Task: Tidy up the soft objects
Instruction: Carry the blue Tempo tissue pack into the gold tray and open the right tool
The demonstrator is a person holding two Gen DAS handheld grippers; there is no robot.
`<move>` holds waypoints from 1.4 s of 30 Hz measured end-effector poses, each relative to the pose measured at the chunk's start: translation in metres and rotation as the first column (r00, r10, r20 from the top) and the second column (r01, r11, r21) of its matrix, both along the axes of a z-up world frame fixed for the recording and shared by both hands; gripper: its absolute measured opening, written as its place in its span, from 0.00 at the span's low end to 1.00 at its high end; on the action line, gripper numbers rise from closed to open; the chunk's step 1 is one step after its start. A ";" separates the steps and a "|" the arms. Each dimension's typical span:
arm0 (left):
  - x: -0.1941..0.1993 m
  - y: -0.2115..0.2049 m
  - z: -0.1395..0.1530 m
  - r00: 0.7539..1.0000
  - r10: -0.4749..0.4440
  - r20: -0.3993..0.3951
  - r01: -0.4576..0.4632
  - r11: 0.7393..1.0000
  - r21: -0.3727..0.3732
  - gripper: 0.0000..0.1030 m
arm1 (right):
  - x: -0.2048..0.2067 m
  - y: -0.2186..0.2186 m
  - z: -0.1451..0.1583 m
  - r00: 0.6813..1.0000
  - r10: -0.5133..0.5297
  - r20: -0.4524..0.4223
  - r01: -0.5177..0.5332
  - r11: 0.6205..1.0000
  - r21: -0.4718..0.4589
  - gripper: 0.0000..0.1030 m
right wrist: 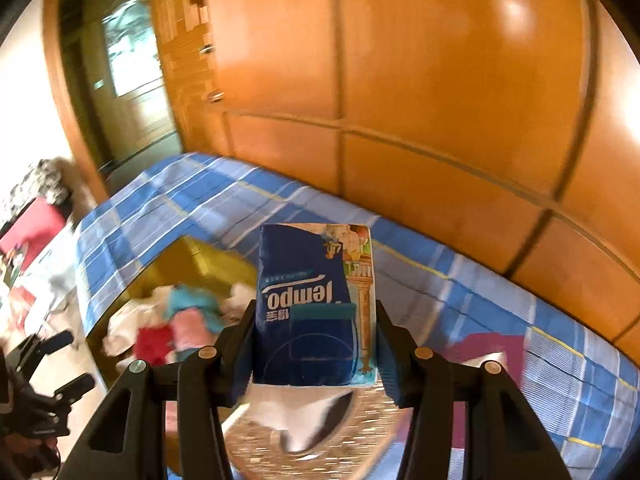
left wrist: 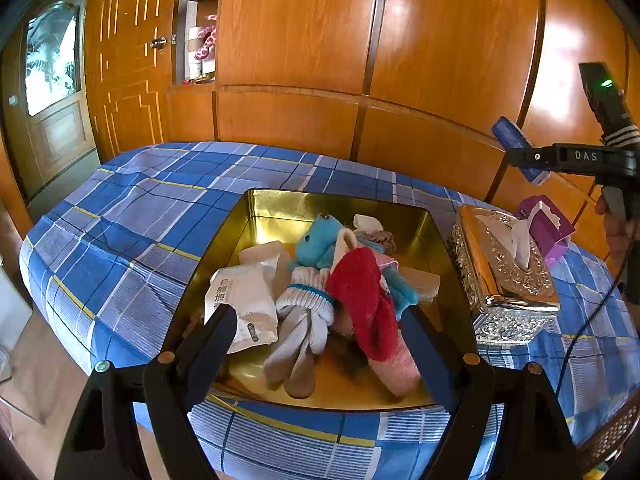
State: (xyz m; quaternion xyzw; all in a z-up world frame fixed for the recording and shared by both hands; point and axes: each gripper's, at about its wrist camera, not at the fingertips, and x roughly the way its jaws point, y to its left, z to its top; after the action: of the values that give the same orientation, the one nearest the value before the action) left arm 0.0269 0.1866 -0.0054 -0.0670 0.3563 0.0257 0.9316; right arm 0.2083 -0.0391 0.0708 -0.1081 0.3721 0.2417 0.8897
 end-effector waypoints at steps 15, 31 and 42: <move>-0.011 0.048 -0.013 0.988 0.150 -0.024 -0.151 0.988 -0.023 0.82 | -0.052 0.103 -0.084 0.955 0.183 -0.235 -0.205 0.976 -0.076 0.50; -0.007 0.048 -0.008 0.984 0.177 -0.005 -0.177 0.984 0.013 0.96 | -0.027 0.119 -0.135 0.990 0.007 -0.142 -0.036 0.979 -0.202 0.52; -0.010 0.036 -0.003 0.983 0.182 0.007 -0.182 0.982 0.056 0.99 | -0.052 0.110 -0.114 0.999 -0.014 -0.034 0.009 0.987 -0.158 0.69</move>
State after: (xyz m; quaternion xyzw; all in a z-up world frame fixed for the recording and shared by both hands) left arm 0.0165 0.2222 -0.0079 -0.0730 0.3471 0.1209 0.9271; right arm 0.1563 0.0705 -0.0432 -0.1719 0.4062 0.2080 0.8730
